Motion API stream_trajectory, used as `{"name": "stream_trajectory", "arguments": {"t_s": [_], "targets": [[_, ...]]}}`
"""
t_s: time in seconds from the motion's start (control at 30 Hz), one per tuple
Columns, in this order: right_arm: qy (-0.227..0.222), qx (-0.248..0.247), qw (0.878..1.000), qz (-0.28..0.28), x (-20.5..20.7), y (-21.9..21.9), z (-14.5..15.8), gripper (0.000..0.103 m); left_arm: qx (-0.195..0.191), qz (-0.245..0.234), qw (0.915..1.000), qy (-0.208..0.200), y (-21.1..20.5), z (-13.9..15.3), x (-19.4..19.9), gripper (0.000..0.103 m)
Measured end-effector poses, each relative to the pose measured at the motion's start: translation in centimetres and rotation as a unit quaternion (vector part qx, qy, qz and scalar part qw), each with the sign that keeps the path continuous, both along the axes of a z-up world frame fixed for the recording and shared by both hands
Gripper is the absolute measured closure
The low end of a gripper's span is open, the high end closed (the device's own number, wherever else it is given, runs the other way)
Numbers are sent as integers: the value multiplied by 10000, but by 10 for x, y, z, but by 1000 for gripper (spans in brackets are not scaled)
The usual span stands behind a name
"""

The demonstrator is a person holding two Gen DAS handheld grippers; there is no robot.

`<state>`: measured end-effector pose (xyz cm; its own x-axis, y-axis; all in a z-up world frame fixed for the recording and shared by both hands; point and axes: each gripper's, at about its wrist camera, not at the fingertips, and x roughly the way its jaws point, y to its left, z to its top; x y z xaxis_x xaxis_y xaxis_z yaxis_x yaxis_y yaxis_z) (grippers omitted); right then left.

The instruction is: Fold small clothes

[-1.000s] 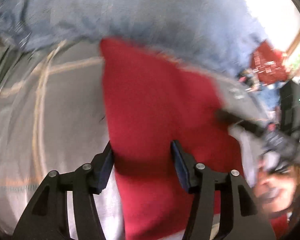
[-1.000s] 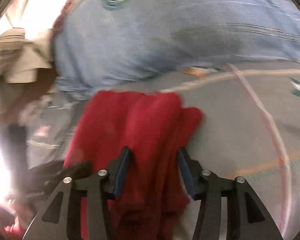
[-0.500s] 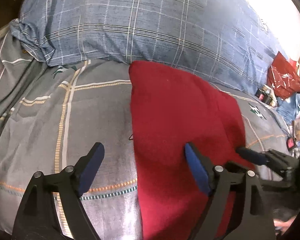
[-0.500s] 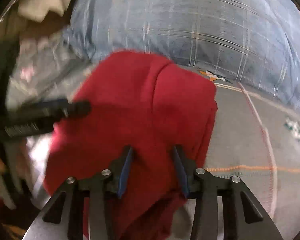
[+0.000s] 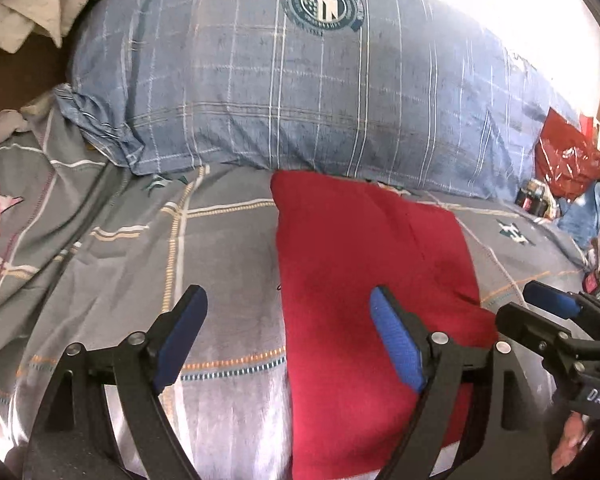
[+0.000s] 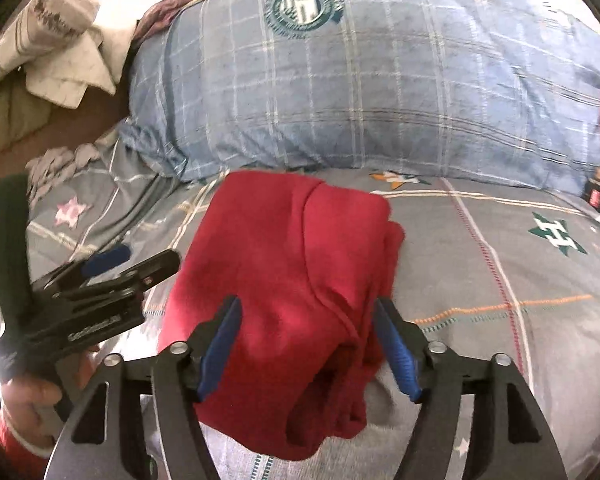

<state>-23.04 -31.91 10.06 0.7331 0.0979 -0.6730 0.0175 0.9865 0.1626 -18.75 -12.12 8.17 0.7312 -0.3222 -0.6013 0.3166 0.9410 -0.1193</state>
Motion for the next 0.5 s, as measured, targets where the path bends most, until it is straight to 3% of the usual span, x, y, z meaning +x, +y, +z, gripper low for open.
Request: {"name": "stream_trajectory", "arguments": {"t_s": [0.5], "targets": [[-143,100,9998,-56,-20,8,12,22,150,109,9991,-371,11,19,-37,19]]}}
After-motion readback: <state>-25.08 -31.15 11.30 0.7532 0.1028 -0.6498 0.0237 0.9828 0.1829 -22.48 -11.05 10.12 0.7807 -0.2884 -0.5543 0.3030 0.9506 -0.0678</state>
